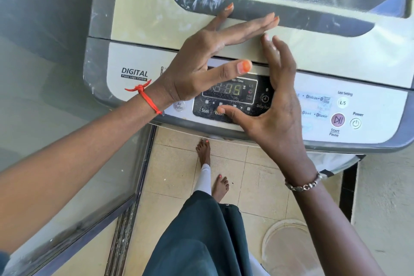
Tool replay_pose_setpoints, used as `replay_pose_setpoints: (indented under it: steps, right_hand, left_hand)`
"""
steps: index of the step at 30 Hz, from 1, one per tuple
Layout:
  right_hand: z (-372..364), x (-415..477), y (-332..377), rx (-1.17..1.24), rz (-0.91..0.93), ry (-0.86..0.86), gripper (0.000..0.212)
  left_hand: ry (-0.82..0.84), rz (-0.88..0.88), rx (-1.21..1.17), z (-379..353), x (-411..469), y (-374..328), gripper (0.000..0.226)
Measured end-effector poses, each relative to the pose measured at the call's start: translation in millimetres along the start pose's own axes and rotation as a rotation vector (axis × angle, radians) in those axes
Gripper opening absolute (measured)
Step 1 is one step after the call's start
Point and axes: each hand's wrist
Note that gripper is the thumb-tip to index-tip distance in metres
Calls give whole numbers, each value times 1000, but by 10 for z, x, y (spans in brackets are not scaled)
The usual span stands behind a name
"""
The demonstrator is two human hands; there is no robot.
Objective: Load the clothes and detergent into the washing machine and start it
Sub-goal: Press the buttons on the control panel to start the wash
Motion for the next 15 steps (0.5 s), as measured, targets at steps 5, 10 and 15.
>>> replay_pose_setpoints:
  steps: [5,10,15]
  right_hand:
    - [-5,69,26,-352,-14,19,73]
    - [139,244,-21,-512,48,73,58]
    - [363,424,-36,-590,-35,53,60]
  left_hand:
    - [-78,28,236,-28,41,-15,71]
    - [-161,108,440,-73,74,-1,67]
    - [-224,210,577,-82,202,-60,64]
Point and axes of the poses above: each hand's wrist, its own x-axis towards the middle knuckle, its own z-axis out of the back of the hand, y = z × x, and after that the axes turned 7 degrees about y, right-handed
